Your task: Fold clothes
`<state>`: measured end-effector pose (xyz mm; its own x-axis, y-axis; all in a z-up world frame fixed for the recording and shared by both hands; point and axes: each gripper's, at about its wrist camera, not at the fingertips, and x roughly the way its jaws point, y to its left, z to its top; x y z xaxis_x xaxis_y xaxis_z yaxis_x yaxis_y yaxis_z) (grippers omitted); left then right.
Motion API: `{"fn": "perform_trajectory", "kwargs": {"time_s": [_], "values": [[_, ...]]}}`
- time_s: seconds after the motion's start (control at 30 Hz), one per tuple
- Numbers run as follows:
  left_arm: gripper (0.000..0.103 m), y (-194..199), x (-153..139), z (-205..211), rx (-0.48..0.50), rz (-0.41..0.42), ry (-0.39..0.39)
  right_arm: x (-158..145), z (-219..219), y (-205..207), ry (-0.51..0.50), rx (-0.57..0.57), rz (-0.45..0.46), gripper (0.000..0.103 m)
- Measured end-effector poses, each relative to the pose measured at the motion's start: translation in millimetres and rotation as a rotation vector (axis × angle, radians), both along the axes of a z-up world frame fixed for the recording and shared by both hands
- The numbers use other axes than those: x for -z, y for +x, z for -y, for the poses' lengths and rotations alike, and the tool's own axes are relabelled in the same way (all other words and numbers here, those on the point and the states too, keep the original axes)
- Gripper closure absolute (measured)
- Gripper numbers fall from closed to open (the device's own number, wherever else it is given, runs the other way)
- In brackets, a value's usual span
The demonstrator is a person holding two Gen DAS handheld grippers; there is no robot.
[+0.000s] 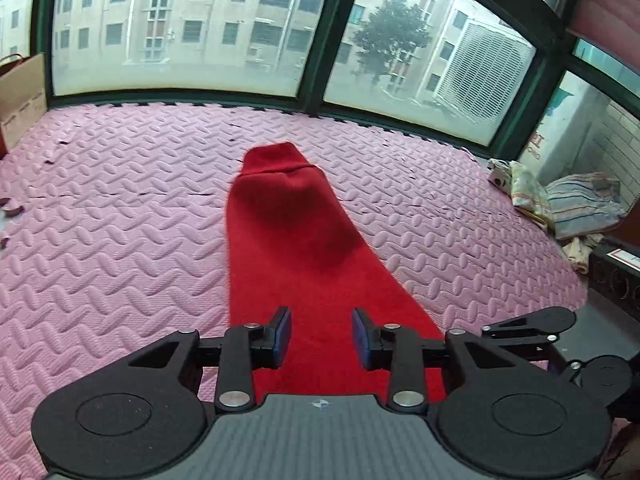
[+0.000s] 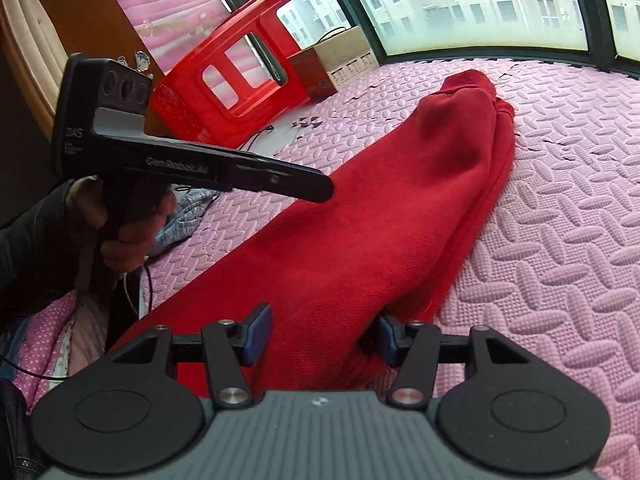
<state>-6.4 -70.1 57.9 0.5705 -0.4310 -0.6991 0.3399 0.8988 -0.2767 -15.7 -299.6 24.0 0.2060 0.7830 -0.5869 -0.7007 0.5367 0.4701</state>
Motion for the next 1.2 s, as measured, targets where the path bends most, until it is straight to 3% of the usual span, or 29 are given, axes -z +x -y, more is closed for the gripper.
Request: {"fn": "perform_trajectory", "kwargs": {"time_s": [0.07,0.13,0.3,0.5,0.57,0.67,0.8,0.97,1.13,1.2], "values": [[0.067,7.9,12.3,8.5,0.027,-0.033,0.021,2.2,1.2,4.8,0.040,-0.051,-0.031,0.036],[0.067,10.4,23.2,14.2,0.040,-0.053,0.058,2.7,3.6,7.1,0.054,-0.092,-0.055,0.036],[0.068,6.6,27.5,21.0,0.052,-0.007,0.123,-2.1,20.1,7.3,0.009,-0.195,-0.081,0.036],[0.066,4.1,30.2,25.5,0.064,0.039,0.163,-12.5,33.7,-8.3,-0.061,-0.165,-0.032,0.038],[0.066,2.6,28.8,25.3,0.068,0.046,0.169,-19.1,35.3,-17.3,-0.088,-0.122,0.016,0.044],[0.058,-7.6,19.4,23.2,0.074,0.074,0.166,-33.9,38.0,-30.3,-0.104,-0.030,0.098,0.044],[0.057,-31.4,5.2,21.7,0.108,0.113,0.134,-48.7,25.8,-44.8,-0.090,0.024,0.192,0.045],[0.057,-62.1,6.8,15.6,0.151,0.123,0.131,-41.7,-3.1,-59.9,-0.161,0.026,0.255,0.046],[0.057,-88.9,21.4,5.9,0.184,0.134,0.175,-25.3,-26.5,-84.5,-0.282,0.001,0.311,0.045],[0.057,-97.4,23.5,3.5,0.188,0.149,0.196,-23.5,-35.9,-101.1,-0.340,0.010,0.381,0.045]]}}
